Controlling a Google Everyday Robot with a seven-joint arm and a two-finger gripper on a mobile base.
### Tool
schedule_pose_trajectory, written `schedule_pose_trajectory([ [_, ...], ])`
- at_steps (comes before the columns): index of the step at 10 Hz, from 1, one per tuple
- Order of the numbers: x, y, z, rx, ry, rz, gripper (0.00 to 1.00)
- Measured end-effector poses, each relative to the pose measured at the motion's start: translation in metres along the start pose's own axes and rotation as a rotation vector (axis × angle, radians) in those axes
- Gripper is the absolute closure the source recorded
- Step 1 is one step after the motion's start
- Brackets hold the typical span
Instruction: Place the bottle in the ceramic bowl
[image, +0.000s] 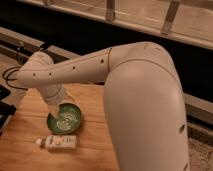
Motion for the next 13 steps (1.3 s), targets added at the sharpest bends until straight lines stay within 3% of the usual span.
schedule_pose_trajectory([
  [3,0.022,0.019,0.051,-0.062,0.051,0.041,0.35],
  [4,0.024,0.025,0.058,-0.079,0.057,0.04,0.35],
  [8,0.023,0.025,0.056,-0.075,0.055,0.038,0.35],
  [11,0.012,0.044,0.058,-0.056,0.083,0.008,0.35],
  [13,0.022,0.061,0.063,-0.046,0.106,-0.006,0.35],
])
